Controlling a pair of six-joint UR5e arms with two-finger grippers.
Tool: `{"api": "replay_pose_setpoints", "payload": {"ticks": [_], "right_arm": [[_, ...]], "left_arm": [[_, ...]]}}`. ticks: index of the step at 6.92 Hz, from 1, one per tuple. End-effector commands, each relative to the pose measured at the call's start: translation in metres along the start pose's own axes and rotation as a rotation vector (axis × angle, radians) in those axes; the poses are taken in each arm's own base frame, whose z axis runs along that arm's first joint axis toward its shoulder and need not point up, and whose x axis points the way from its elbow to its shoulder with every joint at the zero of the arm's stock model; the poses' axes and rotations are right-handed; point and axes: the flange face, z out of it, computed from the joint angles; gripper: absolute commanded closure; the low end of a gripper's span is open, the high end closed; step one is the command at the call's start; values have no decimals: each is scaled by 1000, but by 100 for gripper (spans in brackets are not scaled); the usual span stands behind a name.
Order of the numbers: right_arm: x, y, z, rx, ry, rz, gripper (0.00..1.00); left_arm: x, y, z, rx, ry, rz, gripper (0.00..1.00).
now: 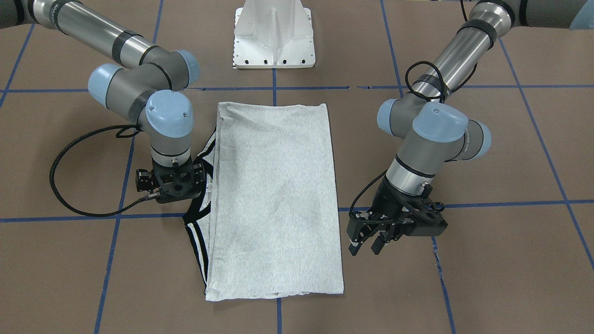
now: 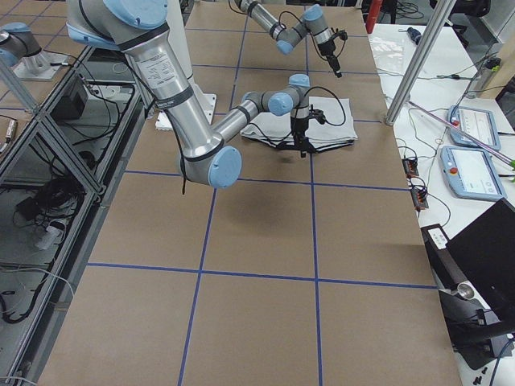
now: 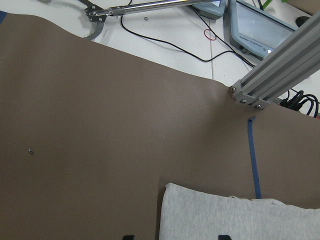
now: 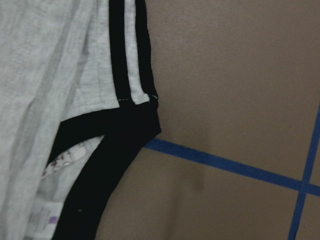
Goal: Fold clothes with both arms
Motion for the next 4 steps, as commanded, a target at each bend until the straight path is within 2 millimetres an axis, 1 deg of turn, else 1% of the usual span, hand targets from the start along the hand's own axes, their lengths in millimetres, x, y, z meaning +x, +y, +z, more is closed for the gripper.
{"api": "replay_pose_setpoints", "payload": {"ticks": [1, 2, 3, 4], "right_arm": [[-47, 42, -39, 26, -61, 129, 0], [-91, 73, -44, 64, -73, 295, 0], [-118, 105, -66, 61, -146, 497, 0], [-143, 134, -66, 32, -185, 745, 0]], "left_arm": [[5, 4, -5, -1, 14, 3, 36], [5, 8, -11, -4, 14, 5, 36], [4, 12, -15, -7, 20, 6, 36], [-5, 15, -15, -10, 15, 4, 36]]}}
